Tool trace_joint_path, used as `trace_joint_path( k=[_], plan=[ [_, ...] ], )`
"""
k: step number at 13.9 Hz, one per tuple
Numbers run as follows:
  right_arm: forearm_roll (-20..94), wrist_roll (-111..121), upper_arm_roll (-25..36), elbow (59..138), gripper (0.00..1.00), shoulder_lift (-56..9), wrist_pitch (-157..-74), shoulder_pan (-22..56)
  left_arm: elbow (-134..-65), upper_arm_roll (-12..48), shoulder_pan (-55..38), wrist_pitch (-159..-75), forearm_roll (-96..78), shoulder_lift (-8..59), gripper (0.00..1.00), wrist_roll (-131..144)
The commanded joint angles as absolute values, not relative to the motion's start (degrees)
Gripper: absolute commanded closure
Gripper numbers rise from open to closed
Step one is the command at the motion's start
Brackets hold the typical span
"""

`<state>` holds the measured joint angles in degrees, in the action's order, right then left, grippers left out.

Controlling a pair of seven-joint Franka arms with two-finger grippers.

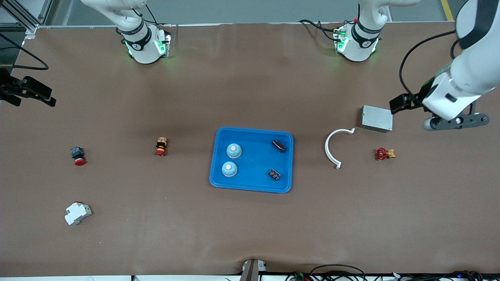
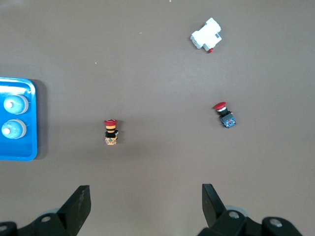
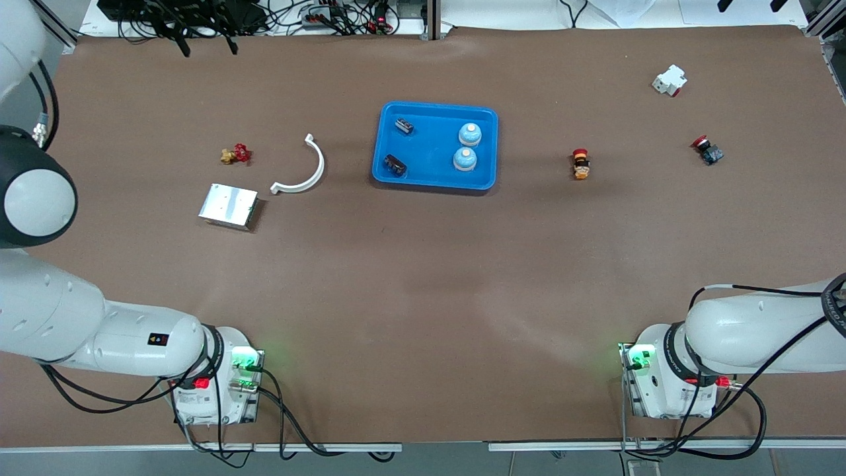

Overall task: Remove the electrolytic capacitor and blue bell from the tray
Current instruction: 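Reach the left gripper and the right gripper toward the blue tray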

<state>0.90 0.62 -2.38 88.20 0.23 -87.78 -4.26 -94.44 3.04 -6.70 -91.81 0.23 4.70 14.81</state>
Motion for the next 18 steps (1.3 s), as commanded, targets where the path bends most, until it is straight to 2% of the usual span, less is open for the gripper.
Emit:
trace_joint_path(
  k=[1, 7, 14, 18],
  plan=[
    [1.1, -0.1, -2.6, 88.1, 0.0, -1.2, -89.7, -1.9, -99.8, 5.1, -6.7, -98.7, -0.2, 5.3, 0.0, 20.3],
    [0.2, -8.7, -2.6, 88.2, 0.0, -6.0, -94.3, 6.1, -101.6, 12.6, -7.6, -109.3, 0.0, 13.3, 0.0, 39.3],
    [1.7, -21.4, -2.8, 88.7, 0.0, -17.7, -99.7, 16.8, -101.4, 12.7, -18.7, -125.3, 2.5, 26.6, 0.0, 65.4],
    [6.5, -25.3, -2.7, 88.8, 0.0, -21.1, -104.1, 19.7, -101.2, 12.7, -22.7, -130.4, 5.9, 31.5, 0.15, 78.0]
  ],
)
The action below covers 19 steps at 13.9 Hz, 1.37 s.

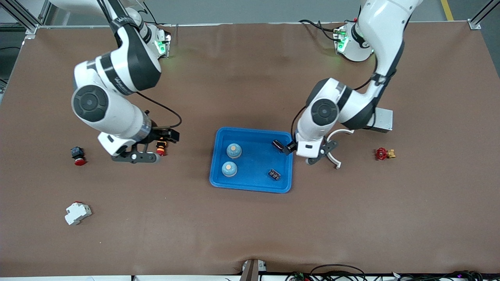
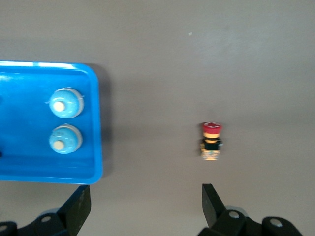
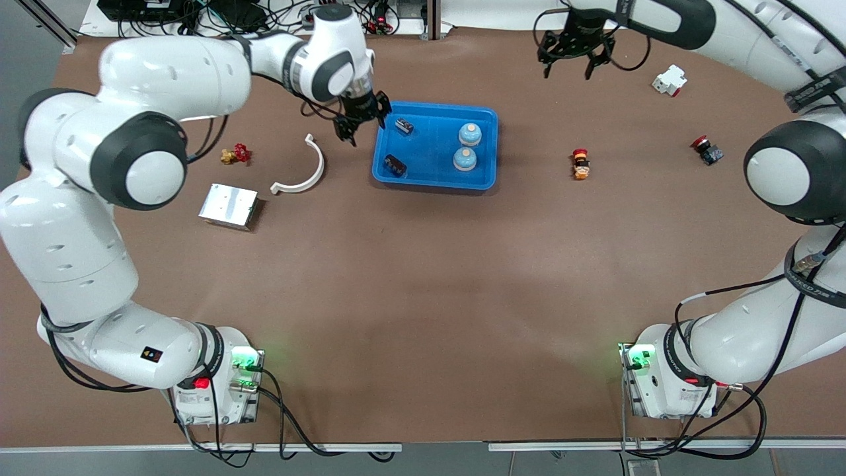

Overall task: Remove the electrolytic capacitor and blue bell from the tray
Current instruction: 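Grasp a brown capacitor with the left gripper while the right gripper approaches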

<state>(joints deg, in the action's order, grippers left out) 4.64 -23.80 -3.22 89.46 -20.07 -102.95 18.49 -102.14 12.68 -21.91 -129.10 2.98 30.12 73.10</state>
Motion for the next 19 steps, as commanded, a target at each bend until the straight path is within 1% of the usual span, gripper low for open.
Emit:
trace_joint_path(
  k=[1, 2, 5, 9, 11, 14, 15, 16, 17, 18, 19],
  plan=[
    [6.5, -25.3, -2.7, 89.2, 0.0, -22.1, -105.6, 20.4, -100.8, 12.6, -23.5, -132.1, 7.0, 32.8, 0.2, 80.8],
    [6.6, -25.5, -2.7, 89.9, 0.0, -22.5, -107.6, 20.9, -100.6, 12.6, -24.5, -133.8, 7.3, 34.0, 0.24, 83.6],
    [7.6, -26.1, -2.7, 92.2, 0.0, -24.0, -113.1, 22.4, -100.7, 12.6, -25.8, -135.3, 10.1, 35.5, 0.25, 89.7],
    [7.6, -33.1, -2.7, 92.2, 0.0, -26.9, -117.9, 26.2, -100.7, 12.6, -27.4, -137.3, 12.1, 37.3, 0.32, 97.0],
    [7.4, -34.9, -2.6, 92.1, 0.0, -28.6, -119.7, 27.9, -100.7, 12.4, -28.2, -138.2, 12.1, 38.1, 0.33, 97.7],
    [7.3, -35.0, -2.6, 92.0, 0.0, -31.3, -122.4, 28.8, -100.7, 12.2, -28.2, -139.4, 12.2, 39.0, 0.44, 98.5],
    [7.3, -35.0, -2.6, 92.0, 0.0, -32.2, -123.0, 29.4, -100.7, 12.2, -28.2, -139.7, 12.2, 39.1, 0.5, 98.5],
    [7.4, -35.0, -2.7, 91.8, 0.0, -33.1, -123.0, 29.9, -100.6, 12.2, -28.2, -139.7, 12.1, 39.1, 0.63, 98.6],
    [7.5, -35.1, -2.6, 91.7, 0.0, -34.0, -123.1, 30.3, -100.6, 12.2, -28.1, -139.7, 12.1, 38.9, 0.8, 98.6],
    [7.6, -35.1, -2.7, 91.4, 0.0, -34.9, -123.6, 30.9, -100.3, 12.2, -28.2, -139.7, 12.1, 38.8, 1.0, 98.7],
    [7.6, -35.2, -2.7, 91.3, 0.0, -35.8, -124.4, 31.3, -99.8, 12.2, -28.0, -139.7, 12.1, 38.8, 1.0, 98.7]
  ],
)
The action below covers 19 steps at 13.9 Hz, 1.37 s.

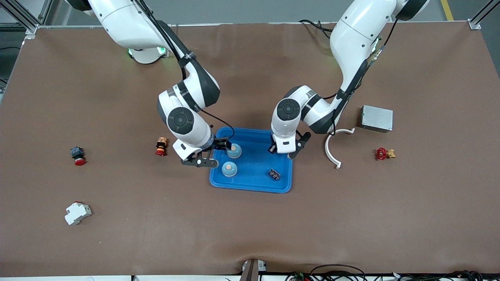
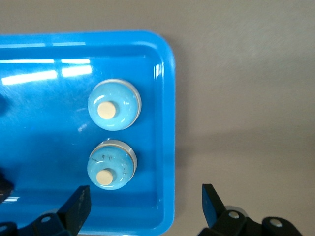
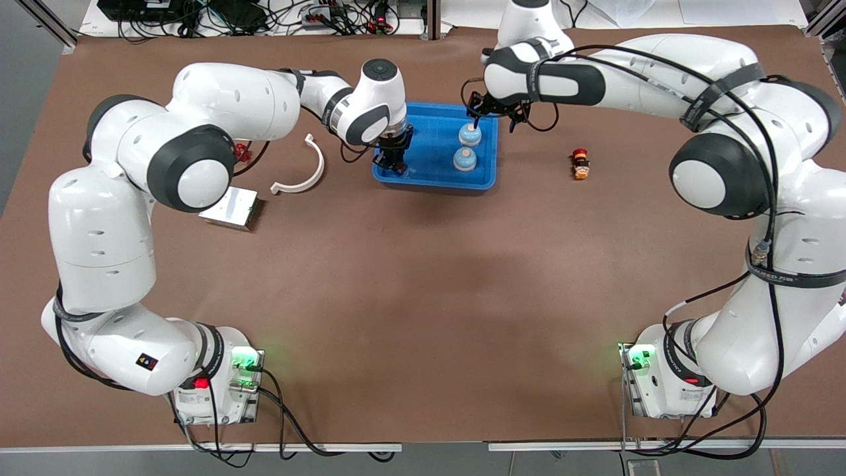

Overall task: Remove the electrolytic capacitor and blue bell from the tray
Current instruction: 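Grasp a brown capacitor with the left gripper while the right gripper approaches, then grasp a light-blue bell with the right gripper while the left gripper lifts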

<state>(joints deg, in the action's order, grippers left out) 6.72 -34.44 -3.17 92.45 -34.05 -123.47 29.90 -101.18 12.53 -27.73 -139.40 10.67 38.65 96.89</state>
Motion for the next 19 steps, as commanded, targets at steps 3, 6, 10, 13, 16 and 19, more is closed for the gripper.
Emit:
trace_joint_path(
  k=[3, 6, 10, 13, 16, 19],
  plan=[
    [7.7, -35.9, -2.7, 91.3, 0.0, -37.4, -127.1, 32.0, -98.0, 12.0, -27.6, -139.5, 12.2, 38.5, 1.0, 97.9],
    [7.5, -37.6, -2.7, 90.4, 0.0, -38.8, -127.6, 33.4, -96.6, 11.8, -27.0, -138.9, 12.2, 36.7, 1.0, 97.9],
    [7.6, -37.8, -2.7, 90.0, 0.0, -39.8, -128.2, 33.4, -96.5, 11.8, -24.4, -134.8, 14.2, 32.4, 1.0, 97.6],
    [7.3, -41.7, -2.7, 89.1, 0.0, -41.5, -129.0, 34.5, -96.6, 11.9, -22.6, -131.3, 14.3, 29.1, 1.0, 97.1],
    [7.0, -41.8, -2.6, 88.0, 0.0, -42.6, -129.0, 35.5, -96.5, 12.1, -20.5, -128.8, 14.3, 27.4, 1.0, 93.5],
    [6.9, -41.7, -2.6, 88.0, 0.0, -43.2, -129.2, 35.5, -96.4, 12.0, -19.7, -126.4, 14.2, 27.2, 1.0, 91.4]
  ],
)
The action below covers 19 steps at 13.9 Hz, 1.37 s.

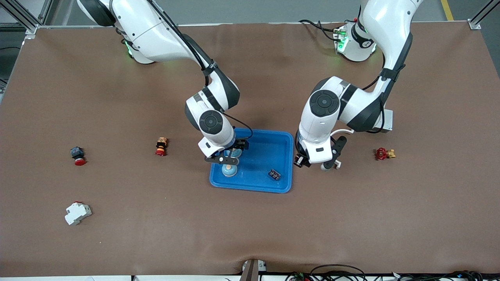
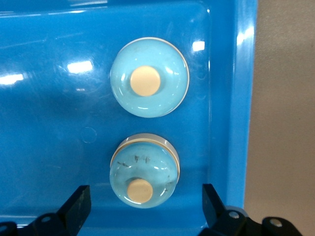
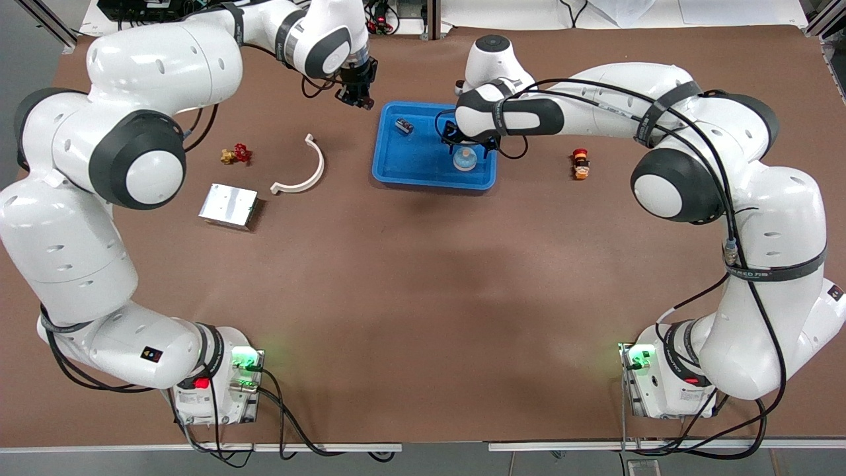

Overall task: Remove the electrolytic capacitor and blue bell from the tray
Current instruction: 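Grasp a light-blue bell with the right gripper while the left gripper lifts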

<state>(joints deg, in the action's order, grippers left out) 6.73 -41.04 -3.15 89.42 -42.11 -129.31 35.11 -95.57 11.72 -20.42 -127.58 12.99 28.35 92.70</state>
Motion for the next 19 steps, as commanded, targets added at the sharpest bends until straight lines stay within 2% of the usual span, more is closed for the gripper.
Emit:
trace_joint_path(
  k=[1, 12, 19],
  plan=[
    [6.8, -41.7, -2.6, 88.0, 0.0, -43.4, -129.3, 35.5, -96.4, 12.0, -18.8, -126.4, 14.3, 27.2, 1.0, 91.1],
    [6.7, -41.6, -2.6, 87.8, 0.0, -45.1, -131.7, 35.9, -96.4, 12.1, -15.4, -123.0, 13.6, 26.6, 1.0, 83.7],
    [6.8, -41.4, -2.6, 87.6, 0.61, -45.1, -131.7, 35.9, -96.7, 13.2, -11.3, -118.3, 11.6, 25.0, 1.0, 76.8]
  ],
)
